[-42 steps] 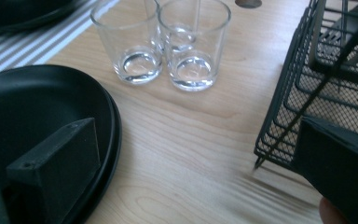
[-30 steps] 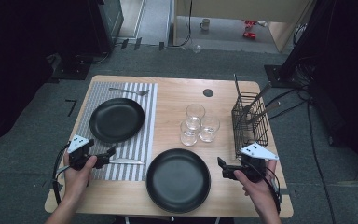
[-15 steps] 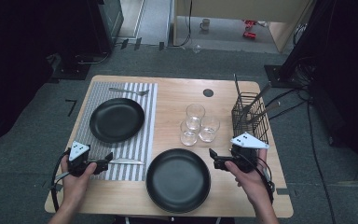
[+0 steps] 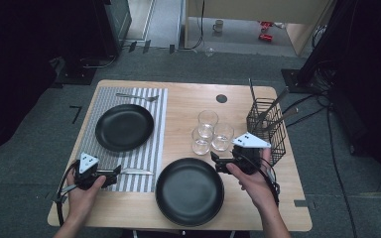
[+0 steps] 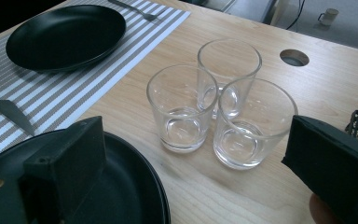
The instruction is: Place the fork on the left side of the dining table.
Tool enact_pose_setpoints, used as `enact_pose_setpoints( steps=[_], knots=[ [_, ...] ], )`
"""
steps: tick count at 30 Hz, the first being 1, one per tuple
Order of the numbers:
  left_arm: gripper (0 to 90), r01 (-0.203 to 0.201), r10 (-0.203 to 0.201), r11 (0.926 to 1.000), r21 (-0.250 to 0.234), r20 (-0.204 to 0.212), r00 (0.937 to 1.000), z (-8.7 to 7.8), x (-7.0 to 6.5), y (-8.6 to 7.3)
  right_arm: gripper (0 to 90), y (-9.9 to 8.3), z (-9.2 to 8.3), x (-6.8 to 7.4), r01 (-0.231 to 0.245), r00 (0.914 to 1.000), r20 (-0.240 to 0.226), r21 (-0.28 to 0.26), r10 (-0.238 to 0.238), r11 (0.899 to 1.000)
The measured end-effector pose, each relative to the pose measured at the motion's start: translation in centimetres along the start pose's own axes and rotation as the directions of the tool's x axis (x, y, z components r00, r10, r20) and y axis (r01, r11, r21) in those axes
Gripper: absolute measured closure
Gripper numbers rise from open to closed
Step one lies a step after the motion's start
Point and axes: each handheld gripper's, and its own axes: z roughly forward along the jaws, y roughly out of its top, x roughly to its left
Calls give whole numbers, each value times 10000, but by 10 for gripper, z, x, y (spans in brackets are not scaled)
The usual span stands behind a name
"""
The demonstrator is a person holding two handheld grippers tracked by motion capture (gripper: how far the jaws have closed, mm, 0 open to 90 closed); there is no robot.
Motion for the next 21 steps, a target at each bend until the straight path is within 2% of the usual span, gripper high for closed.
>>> enact_pose_setpoints(
  steps=[21],
  knots=[
    [24,-27,26,9999,137,27,10000,1,-1,0,49,16,8,6,268,9996,-30,87,-268,9996]
  ],
)
